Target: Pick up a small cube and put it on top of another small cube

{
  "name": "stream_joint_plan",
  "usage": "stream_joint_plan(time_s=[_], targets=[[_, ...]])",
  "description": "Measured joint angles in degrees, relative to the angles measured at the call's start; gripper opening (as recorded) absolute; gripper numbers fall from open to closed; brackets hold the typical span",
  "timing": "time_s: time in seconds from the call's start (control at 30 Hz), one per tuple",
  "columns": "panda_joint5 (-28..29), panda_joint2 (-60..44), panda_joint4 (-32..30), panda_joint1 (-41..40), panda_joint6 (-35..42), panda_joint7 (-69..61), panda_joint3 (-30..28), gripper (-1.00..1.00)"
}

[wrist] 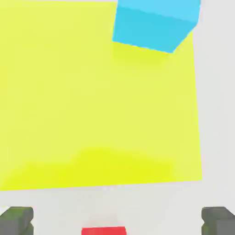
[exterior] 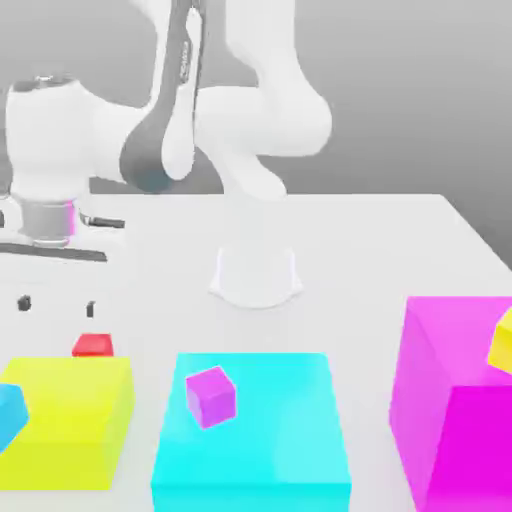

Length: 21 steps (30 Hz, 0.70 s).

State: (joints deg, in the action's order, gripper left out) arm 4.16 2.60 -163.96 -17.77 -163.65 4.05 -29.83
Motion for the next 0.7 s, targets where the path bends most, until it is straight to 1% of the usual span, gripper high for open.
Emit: stream_joint_plan(time_s=[0.07,0.1,0.17,0.23,0.27,0.3,0.47,0.5,0.53,0.6,0.7], targets=[[-8.5,-4.5,-0.6,-0.8,-3.1,-7.5,2.4,0.00],[-13.2,-6.7,-0.4,-2.4,-4.6,-11.1,5.0,0.00],[-21.1,-11.0,0.5,-7.8,-7.6,-17.1,12.0,0.00],[-26.7,-15.1,1.6,-13.8,-10.7,-21.4,19.3,0.00],[-28.2,-17.1,2.1,-17.0,-12.3,-22.7,22.7,0.00],[-29.1,-18.4,2.4,-19.1,-13.5,-23.5,25.0,-1.00],[-29.1,-18.4,2.4,-19.1,-13.3,-23.4,25.0,-1.00],[-29.5,-19.1,2.5,-20.1,-13.9,-23.8,26.1,-1.00],[-29.0,-18.4,2.4,-19.3,-13.3,-23.4,25.2,-1.00],[-25.6,-15.3,1.5,-15.7,-10.9,-20.6,20.9,-1.00],[-15.2,-9.3,-0.1,-11.6,-6.6,-12.9,14.2,-1.00]])
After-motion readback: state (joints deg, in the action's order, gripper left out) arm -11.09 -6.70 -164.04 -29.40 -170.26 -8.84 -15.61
